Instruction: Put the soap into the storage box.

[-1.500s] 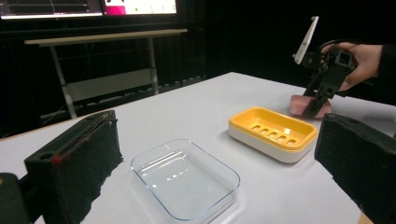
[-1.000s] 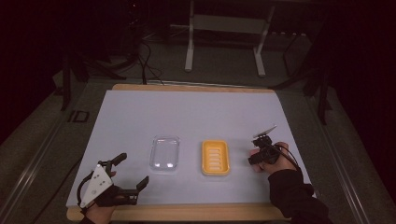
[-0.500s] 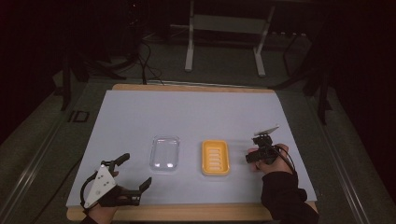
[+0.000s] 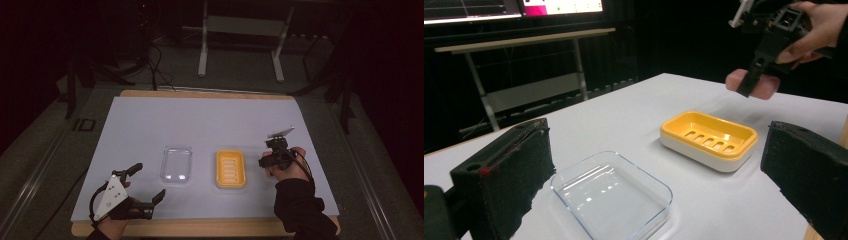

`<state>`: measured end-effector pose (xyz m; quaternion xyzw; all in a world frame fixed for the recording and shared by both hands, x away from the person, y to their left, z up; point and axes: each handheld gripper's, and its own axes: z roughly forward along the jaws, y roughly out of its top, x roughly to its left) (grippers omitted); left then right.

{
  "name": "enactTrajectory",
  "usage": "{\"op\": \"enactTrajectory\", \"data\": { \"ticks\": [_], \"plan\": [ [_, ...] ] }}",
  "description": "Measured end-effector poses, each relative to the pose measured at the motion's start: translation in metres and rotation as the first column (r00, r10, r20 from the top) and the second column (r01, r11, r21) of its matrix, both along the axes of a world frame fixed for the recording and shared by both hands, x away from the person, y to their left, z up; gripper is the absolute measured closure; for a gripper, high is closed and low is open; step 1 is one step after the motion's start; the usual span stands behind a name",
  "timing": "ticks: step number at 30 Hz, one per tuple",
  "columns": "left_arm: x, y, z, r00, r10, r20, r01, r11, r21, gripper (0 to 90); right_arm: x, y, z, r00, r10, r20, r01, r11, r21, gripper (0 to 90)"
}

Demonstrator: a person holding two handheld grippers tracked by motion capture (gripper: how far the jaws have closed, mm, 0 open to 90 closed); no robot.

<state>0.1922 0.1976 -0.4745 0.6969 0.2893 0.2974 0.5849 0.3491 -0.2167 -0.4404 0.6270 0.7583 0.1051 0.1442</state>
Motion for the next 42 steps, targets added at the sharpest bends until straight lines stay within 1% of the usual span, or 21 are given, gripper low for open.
{"op": "enactTrajectory", "data": {
  "ticks": [5,6,8,10,11,14,15,18,19,21,22,24,26,29,32,37,42],
  "plan": [
    [0.001,-0.001,0.001,1.0,0.008,0.003,-0.008,0.9999,0.01,0.7,0.001,0.011,0.007,0.9997,0.018,0.014,-0.018,1.0,-0.011,36.8],
    [0.001,-0.001,0.001,0.9999,0.01,0.003,-0.01,0.9999,0.009,0.7,0.0,0.016,0.01,0.9993,0.031,0.02,-0.031,0.999,-0.027,36.8],
    [0.001,0.0,0.001,0.9999,0.012,0.004,-0.012,0.9999,0.002,0.7,0.0,0.022,0.012,0.9984,0.048,0.029,-0.047,0.998,-0.035,36.8],
    [0.0,0.001,0.002,0.9999,0.009,0.005,-0.009,1.0,-0.001,0.7,0.0,0.027,0.014,0.9981,0.052,0.033,-0.051,0.998,-0.035,36.8],
    [0.0,0.001,0.002,0.9999,0.01,0.006,-0.01,1.0,-0.002,0.7,0.0,0.03,0.016,0.9981,0.052,0.032,-0.051,0.999,-0.018,36.8],
    [0.0,0.001,0.002,1.0,0.008,0.006,-0.008,1.0,-0.004,0.7,-0.001,0.039,0.018,0.9973,0.066,0.034,-0.066,0.998,0.003,36.9],
    [0.0,0.001,0.002,1.0,0.007,0.006,-0.007,1.0,-0.004,0.7,-0.001,0.043,0.019,0.9972,0.064,0.038,-0.065,0.998,0.024,36.9],
    [0.0,0.0,0.002,0.9999,0.008,0.007,-0.008,0.9999,-0.007,0.7,-0.003,0.051,0.02,0.9967,0.069,0.044,-0.071,0.996,0.046,36.9],
    [0.0,0.0,0.002,0.9999,0.008,0.007,-0.008,0.9999,-0.008,0.7,-0.004,0.054,0.021,0.9961,0.072,0.052,-0.075,0.996,0.053,36.9],
    [0.0,0.0,0.002,1.0,0.007,0.006,-0.007,0.9999,-0.008,0.7,-0.005,0.06,0.021,0.9957,0.079,0.047,-0.081,0.995,0.05,36.9],
    [0.0,0.0,0.002,0.9999,0.008,0.006,-0.008,0.9999,-0.008,0.7,-0.005,0.062,0.021,0.9953,0.079,0.056,-0.082,0.995,0.052,37.0],
    [0.0,0.0,0.002,0.9999,0.008,0.007,-0.008,0.9999,-0.009,0.7,-0.006,0.069,0.02,0.9949,0.079,0.063,-0.082,0.995,0.049,37.0],
    [0.0,0.0,0.002,0.9999,0.008,0.008,-0.008,0.9999,-0.01,0.7,-0.008,0.073,0.019,0.9939,0.08,0.077,-0.084,0.995,0.057,37.0],
    [0.0,0.0,0.002,0.9999,0.009,0.007,-0.009,0.9999,-0.01,0.7,-0.01,0.081,0.016,0.9933,0.071,0.091,-0.078,0.994,0.072,36.9],
    [-0.001,0.0,0.002,0.9999,0.009,0.007,-0.009,0.9999,-0.011,0.7,-0.012,0.088,0.01,0.992,0.066,0.108,-0.074,0.995,0.071,36.9],
    [-0.001,0.0,0.003,1.0,0.006,0.007,-0.006,0.9999,-0.013,0.7,-0.015,0.099,0.0,0.9926,0.078,0.093,-0.086,0.993,0.083,36.9],
    [-0.001,0.0,0.003,1.0,-0.001,0.006,0.001,0.9999,-0.015,0.7,-0.014,0.105,-0.01,0.9934,0.073,0.088,-0.081,0.992,0.098,37.0]
  ]
}}
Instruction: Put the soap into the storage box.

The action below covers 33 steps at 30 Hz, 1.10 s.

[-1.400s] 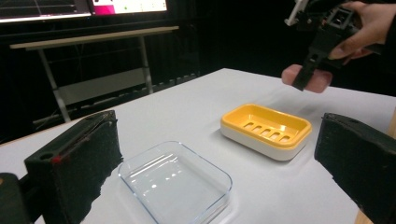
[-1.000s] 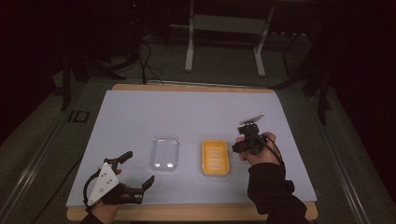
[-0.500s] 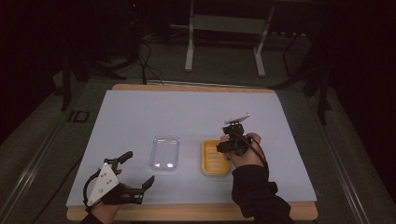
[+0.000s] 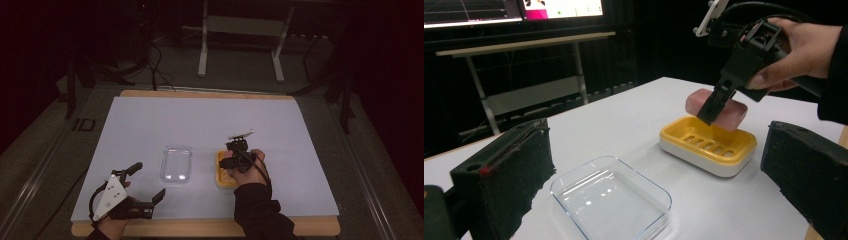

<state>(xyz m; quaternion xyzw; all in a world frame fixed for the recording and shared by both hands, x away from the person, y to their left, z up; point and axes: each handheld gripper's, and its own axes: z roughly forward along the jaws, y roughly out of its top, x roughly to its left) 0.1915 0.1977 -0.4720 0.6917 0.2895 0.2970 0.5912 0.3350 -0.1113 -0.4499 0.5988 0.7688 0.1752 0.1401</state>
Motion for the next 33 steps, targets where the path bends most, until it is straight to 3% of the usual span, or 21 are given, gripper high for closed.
{"op": "enactTrajectory", "data": {
  "ticks": [11,21,29,33],
  "plan": [
    [0.0,0.0,0.0,0.9999,-0.012,-0.002,0.012,0.9999,-0.006,0.7,0.004,0.005,-0.026,0.9988,-0.026,-0.041,0.027,1.0,0.012,37.0],
    [0.001,0.0,0.0,0.9999,-0.014,-0.004,0.014,0.9999,-0.002,0.7,0.006,0.005,-0.041,0.9974,-0.036,-0.062,0.037,0.999,0.014,36.8],
    [0.0,-0.001,0.0,0.9999,-0.017,0.002,0.017,0.9999,0.003,0.7,0.008,0.004,-0.042,0.9964,-0.029,-0.079,0.031,0.999,0.026,36.3],
    [0.0,0.0,0.0,0.9999,-0.015,0.0,0.015,0.9999,-0.001,0.7,0.01,0.003,-0.035,0.9965,-0.012,-0.083,0.015,0.999,0.033,33.9]
  ]
}}
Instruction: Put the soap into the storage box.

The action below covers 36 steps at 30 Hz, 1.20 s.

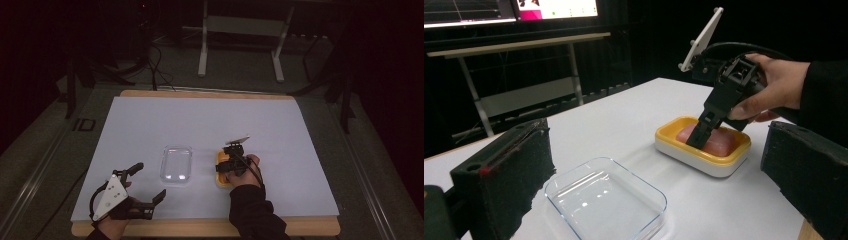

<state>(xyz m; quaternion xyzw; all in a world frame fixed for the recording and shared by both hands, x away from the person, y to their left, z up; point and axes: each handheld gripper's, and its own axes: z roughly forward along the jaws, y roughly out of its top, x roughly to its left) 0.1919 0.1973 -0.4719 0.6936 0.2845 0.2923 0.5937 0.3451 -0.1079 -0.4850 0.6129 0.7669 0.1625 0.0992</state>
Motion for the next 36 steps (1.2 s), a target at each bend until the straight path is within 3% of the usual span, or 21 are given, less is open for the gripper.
{"op": "enactTrajectory", "data": {
  "ticks": [6,13,15,20,22,24,26,29,32,36],
  "plan": [
    [0.001,0.0,0.0,1.0,-0.005,-0.005,0.005,1.0,0.006,0.7,0.001,-0.003,0.015,0.9991,0.01,0.04,-0.009,1.0,-0.011,33.6],
    [0.0,0.0,0.0,1.0,-0.002,-0.008,0.002,0.9999,0.011,0.7,0.002,-0.006,0.034,0.9951,0.082,0.055,-0.08,0.996,-0.036,35.2],
    [0.0,0.0,-0.001,1.0,0.0,-0.008,0.0,0.9999,0.012,0.7,0.002,-0.01,0.042,0.9891,0.137,0.055,-0.134,0.99,-0.044,34.9],
    [0.0,0.0,-0.001,0.9999,0.005,-0.015,-0.005,0.9999,0.013,0.7,0.002,-0.017,0.05,0.9809,0.184,0.062,-0.185,0.983,0.004,27.1],
    [0.0,0.0,-0.002,0.9998,0.009,-0.015,-0.008,0.9998,0.018,0.7,0.002,-0.02,0.052,0.9744,0.214,0.071,-0.214,0.977,0.005,20.5],
    [0.0,0.0,-0.002,0.9998,0.011,-0.016,-0.011,0.9998,0.018,0.7,0.003,-0.025,0.054,0.9674,0.244,0.068,-0.247,0.968,0.043,12.5],
    [0.0,0.001,-0.003,0.9997,0.013,-0.019,-0.013,0.9996,0.025,0.7,0.003,-0.031,0.055,0.9627,0.258,0.082,-0.263,0.963,0.062,12.8],
    [-0.001,0.001,-0.003,0.9997,0.017,-0.02,-0.016,0.9994,0.03,0.7,0.004,-0.037,0.051,0.9504,0.298,0.088,-0.302,0.953,0.03,11.3],
    [-0.001,0.001,-0.004,0.9995,0.018,-0.026,-0.017,0.9993,0.035,0.7,0.003,-0.044,0.05,0.931,0.346,0.117,-0.35,0.937,0.015,11.1],
    [0.0,0.001,-0.005,0.9994,0.021,-0.028,-0.02,0.9991,0.039,0.7,0.001,-0.054,0.049,0.9173,0.37,0.146,-0.376,0.927,0.008,11.1]
  ]
}}
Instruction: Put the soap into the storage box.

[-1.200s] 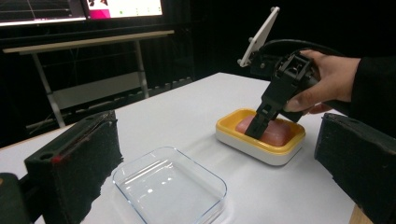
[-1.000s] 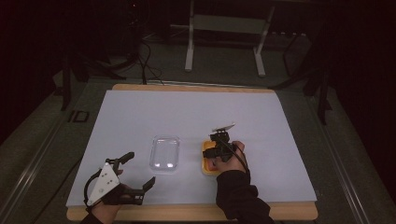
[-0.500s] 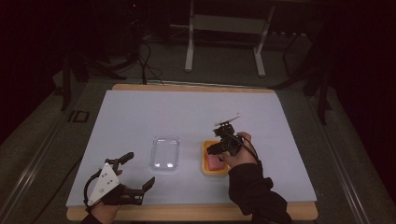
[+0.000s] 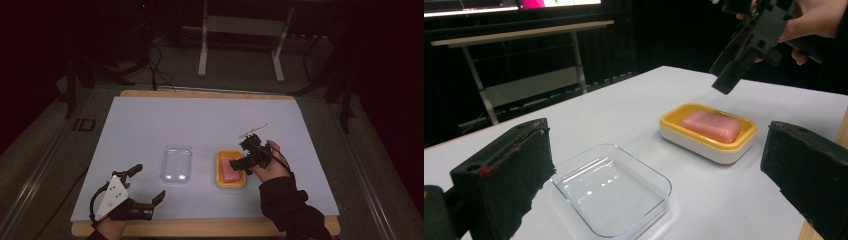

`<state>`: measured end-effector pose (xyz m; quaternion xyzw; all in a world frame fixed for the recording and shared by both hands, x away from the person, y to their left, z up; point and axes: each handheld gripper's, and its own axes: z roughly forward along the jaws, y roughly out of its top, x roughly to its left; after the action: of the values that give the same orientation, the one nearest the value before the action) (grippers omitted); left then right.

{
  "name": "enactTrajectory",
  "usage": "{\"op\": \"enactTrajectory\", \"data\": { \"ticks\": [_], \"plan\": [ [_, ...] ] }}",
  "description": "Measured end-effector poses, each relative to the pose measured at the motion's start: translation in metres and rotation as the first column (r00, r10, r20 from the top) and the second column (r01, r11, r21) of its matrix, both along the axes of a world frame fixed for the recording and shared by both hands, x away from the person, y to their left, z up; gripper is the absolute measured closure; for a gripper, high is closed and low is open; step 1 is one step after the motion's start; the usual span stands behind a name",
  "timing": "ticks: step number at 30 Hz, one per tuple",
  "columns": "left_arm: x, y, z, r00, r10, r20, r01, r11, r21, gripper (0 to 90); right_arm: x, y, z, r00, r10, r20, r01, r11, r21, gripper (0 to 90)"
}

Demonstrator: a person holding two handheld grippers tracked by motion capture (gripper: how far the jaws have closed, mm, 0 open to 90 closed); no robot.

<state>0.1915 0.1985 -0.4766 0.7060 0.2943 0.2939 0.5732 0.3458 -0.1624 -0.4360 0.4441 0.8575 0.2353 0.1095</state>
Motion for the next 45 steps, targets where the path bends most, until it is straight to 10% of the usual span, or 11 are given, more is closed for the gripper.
{"op": "enactTrajectory", "data": {
  "ticks": [28,45],
  "plan": [
    [0.0,0.0,-0.002,1.0,0.005,-0.006,-0.005,0.9999,0.013,0.7,-0.03,-0.099,-0.035,0.9993,0.005,0.036,-0.01,0.991,0.137,18.2],
    [0.0,0.0,-0.001,1.0,0.001,-0.006,-0.001,1.0,0.009,0.7,-0.046,-0.128,-0.051,0.9934,-0.002,0.115,-0.008,0.996,0.088,16.4]
  ]
}}
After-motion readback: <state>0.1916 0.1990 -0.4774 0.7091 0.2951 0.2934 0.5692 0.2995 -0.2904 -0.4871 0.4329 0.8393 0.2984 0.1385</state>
